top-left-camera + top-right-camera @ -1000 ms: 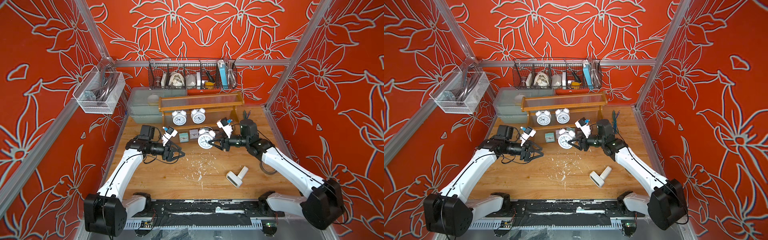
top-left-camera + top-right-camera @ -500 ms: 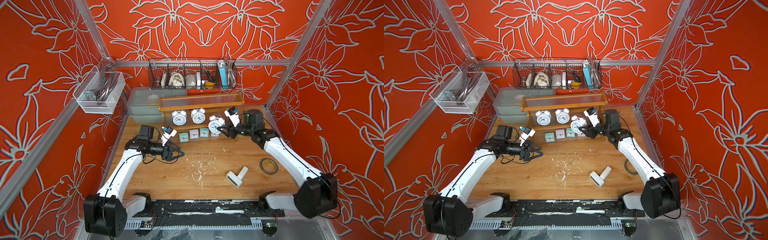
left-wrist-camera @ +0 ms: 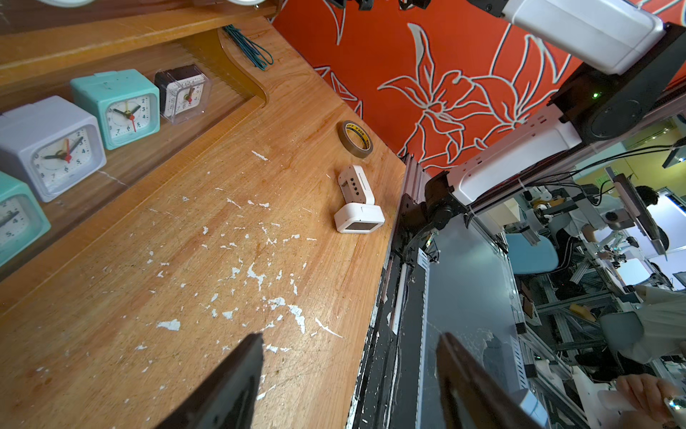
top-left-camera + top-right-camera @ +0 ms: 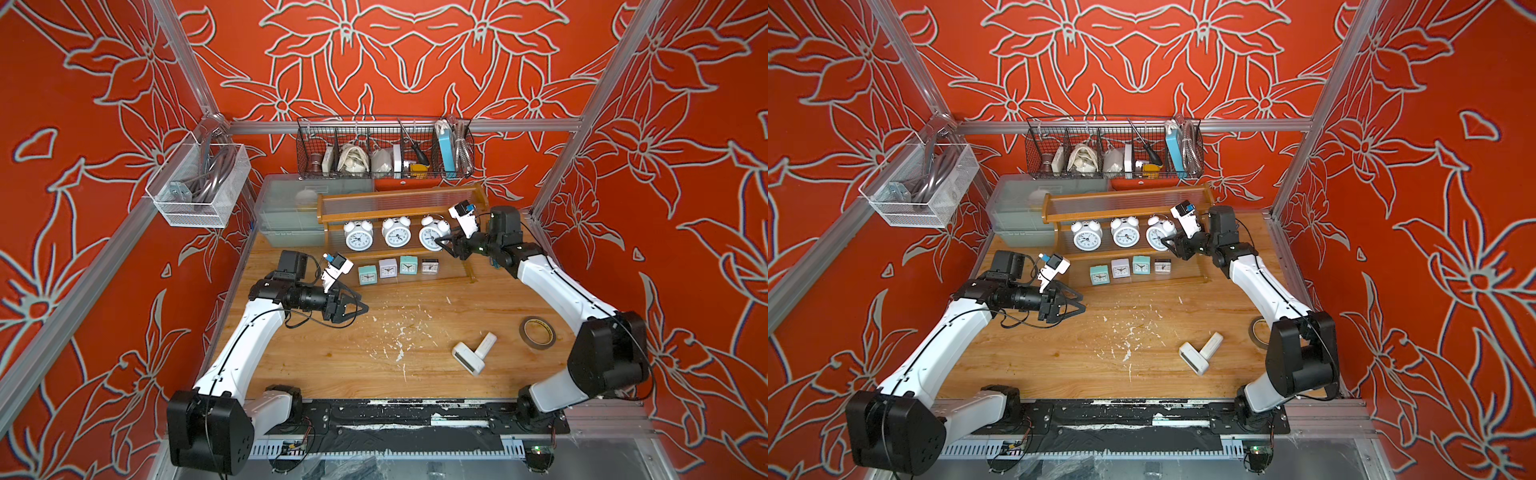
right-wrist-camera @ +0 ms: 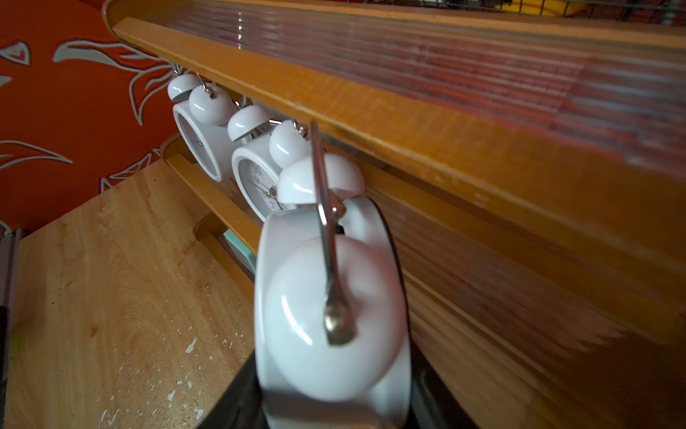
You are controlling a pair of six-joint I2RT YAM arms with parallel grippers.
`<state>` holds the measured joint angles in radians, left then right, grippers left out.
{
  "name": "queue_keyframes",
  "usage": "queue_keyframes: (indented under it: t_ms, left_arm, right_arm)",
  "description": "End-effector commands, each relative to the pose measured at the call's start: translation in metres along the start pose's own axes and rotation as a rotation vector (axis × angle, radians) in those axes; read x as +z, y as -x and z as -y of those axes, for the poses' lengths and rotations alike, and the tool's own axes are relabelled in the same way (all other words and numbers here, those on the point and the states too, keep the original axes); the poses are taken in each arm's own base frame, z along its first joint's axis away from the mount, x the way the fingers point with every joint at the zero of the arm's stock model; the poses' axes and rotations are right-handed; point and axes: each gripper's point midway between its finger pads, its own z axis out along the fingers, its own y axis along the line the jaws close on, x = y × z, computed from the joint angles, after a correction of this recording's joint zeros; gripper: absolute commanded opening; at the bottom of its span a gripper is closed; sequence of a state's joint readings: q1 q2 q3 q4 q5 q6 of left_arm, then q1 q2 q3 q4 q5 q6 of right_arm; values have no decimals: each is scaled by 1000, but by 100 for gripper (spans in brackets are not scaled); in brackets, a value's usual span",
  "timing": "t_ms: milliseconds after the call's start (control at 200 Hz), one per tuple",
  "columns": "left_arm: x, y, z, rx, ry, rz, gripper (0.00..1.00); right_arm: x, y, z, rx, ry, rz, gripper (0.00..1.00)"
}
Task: Place the alarm clocks on the shelf by style
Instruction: Place the alarm on the shelf.
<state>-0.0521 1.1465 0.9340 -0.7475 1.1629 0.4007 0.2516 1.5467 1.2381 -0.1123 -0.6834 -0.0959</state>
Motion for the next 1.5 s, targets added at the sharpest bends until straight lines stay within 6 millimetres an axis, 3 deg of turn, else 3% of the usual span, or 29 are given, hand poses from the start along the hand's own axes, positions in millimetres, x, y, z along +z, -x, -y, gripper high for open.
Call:
queue_keyframes:
  t_ms: [0, 746, 1496]
  left_arm:
    - [-3, 0, 6, 20, -5, 9, 74]
    - [-3, -1, 6, 19, -9, 6, 74]
    - [-2, -2, 5, 17, -8, 6, 74]
  right_arm:
    - [-3, 34, 3, -75, 11, 90, 31]
    - [14, 28, 22, -102, -49, 148, 32]
    - [27, 8, 34, -30, -78, 162, 34]
